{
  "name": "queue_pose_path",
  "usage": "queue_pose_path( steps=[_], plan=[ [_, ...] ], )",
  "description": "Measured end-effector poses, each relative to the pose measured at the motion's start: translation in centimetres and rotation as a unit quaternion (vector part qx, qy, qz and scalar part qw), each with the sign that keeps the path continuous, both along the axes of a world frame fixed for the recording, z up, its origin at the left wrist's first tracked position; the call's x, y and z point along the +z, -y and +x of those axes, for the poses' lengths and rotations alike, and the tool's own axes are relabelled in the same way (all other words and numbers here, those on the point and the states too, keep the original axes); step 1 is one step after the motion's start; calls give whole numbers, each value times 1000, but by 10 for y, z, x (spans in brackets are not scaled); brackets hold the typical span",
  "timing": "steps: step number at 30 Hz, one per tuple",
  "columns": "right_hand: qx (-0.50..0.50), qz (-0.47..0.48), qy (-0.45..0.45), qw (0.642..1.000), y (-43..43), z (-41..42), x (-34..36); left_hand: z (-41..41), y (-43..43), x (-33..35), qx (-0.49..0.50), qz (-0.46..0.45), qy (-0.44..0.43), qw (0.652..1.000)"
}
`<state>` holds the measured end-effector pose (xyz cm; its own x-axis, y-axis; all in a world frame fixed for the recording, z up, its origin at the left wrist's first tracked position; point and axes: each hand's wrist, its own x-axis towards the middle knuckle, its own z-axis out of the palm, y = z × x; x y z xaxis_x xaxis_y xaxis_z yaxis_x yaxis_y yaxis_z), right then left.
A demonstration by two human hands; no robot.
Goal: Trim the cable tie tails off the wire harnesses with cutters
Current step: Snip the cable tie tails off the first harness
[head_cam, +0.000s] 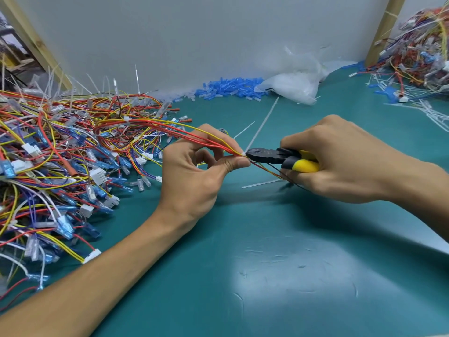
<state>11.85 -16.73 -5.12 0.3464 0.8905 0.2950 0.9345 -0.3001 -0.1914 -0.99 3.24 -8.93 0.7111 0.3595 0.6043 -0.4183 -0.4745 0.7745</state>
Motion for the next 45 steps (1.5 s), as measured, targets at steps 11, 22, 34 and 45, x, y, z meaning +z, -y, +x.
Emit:
queue_pose_path(
  steps=[11, 22, 34, 45],
  plan=[
    [-12, -18, -1, 1000, -1, -5, 2, -1, 0, 0, -7, 0, -6, 1000],
    [-9, -30, -18, 999, 0, -4, 4, -1, 3, 0, -3, -2, -19, 1000],
    [16, -17, -45, 999, -2, 1, -3, -1, 0, -1, 8, -11, -26, 1000],
    [15, -26, -38, 999, -2, 2, -3, -1, 0, 0, -2, -15, -28, 999]
  ],
)
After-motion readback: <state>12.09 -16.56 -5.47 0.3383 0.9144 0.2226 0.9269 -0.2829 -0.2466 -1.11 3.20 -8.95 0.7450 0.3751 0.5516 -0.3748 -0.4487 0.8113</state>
